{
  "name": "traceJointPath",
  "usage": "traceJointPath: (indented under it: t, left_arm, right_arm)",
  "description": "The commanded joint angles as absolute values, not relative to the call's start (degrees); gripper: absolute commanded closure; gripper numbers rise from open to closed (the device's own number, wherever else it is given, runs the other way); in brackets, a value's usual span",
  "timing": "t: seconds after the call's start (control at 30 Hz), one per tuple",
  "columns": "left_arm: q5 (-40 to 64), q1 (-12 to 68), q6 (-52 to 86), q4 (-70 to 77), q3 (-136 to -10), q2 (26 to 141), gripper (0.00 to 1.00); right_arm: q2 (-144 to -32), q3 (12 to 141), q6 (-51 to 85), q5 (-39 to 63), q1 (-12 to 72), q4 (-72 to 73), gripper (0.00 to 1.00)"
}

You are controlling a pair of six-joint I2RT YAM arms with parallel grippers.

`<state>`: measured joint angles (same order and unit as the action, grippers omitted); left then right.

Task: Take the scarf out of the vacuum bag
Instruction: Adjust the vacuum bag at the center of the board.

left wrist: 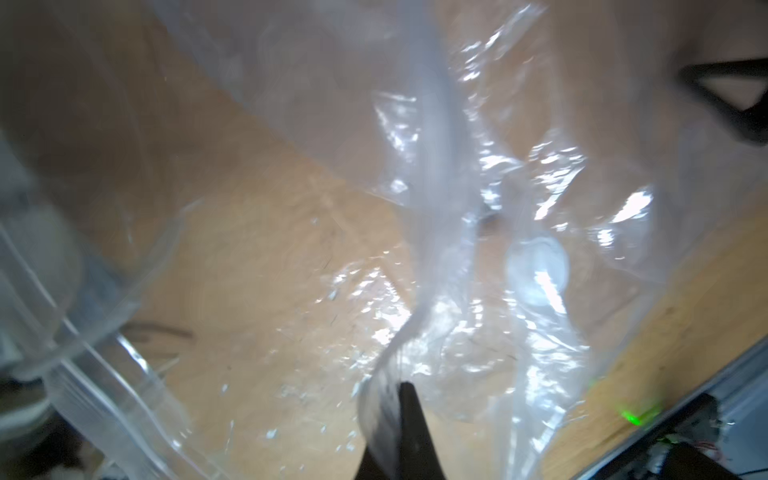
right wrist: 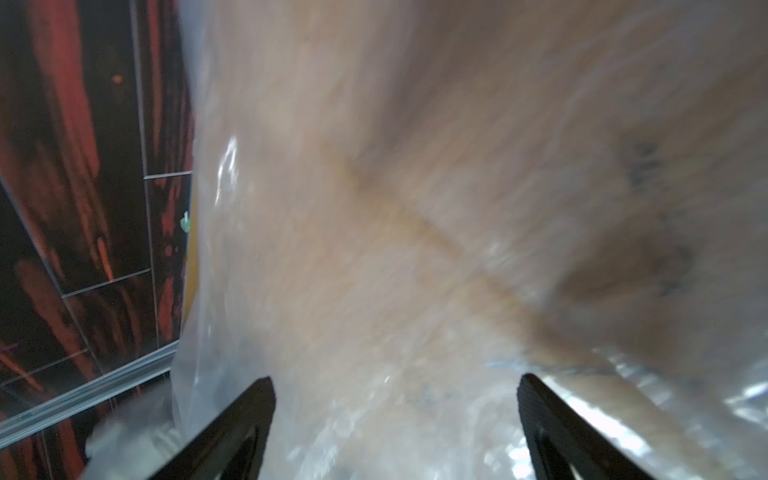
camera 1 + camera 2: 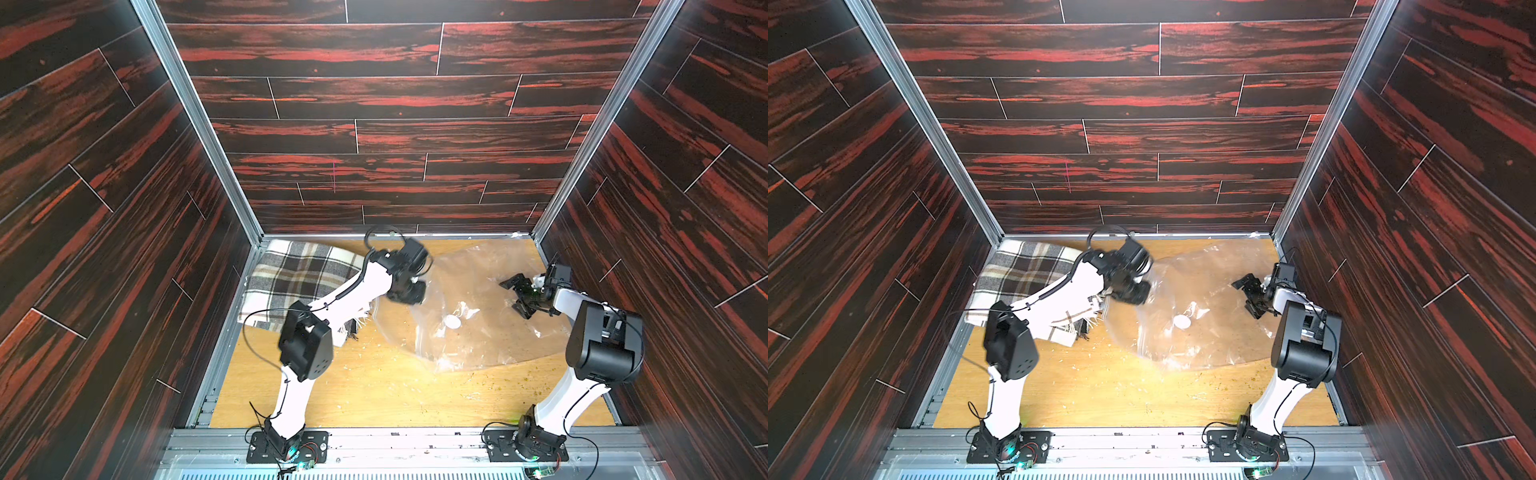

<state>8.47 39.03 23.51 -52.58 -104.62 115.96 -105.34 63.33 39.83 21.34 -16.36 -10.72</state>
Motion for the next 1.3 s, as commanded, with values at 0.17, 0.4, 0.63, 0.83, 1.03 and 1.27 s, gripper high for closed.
traceJointPath:
  t: [0.17,0.4,0.63,0.83,1.03,1.27]
  left_arm:
    - [3.6,34.1,22.0,-48.8,-93.0,111.0,1.0]
    - [4.1,32.0,20.5,-47.6,-91.0,111.3,1.0]
    - [6.1,32.1,20.4,-48.7,-97.5,113.9,1.0]
    - [7.4,34.3,19.8,-49.8,-105.7,118.5,1.0]
    - [9.5,37.7,20.1,-53.7,-120.0,127.3,1.0]
    - [9.8,39.4,20.8,-54.8,-125.6,130.8,1.0]
  right_arm:
    - [-107.0,64.2,39.3,21.3,-18.9,-9.8,0.06]
    - [-108.6,64.8,39.4,21.8,-20.1,-9.2,0.06]
    - [-108.9,66.8,38.0,24.4,-19.7,-10.8,0.06]
    - [-107.5,68.7,34.7,23.9,-15.0,-11.8,0.06]
    - [-108.6,72.7,34.7,24.0,-12.0,-14.0,0.06]
    - [-116.9,78.2,37.0,24.8,-12.9,-16.9,0.06]
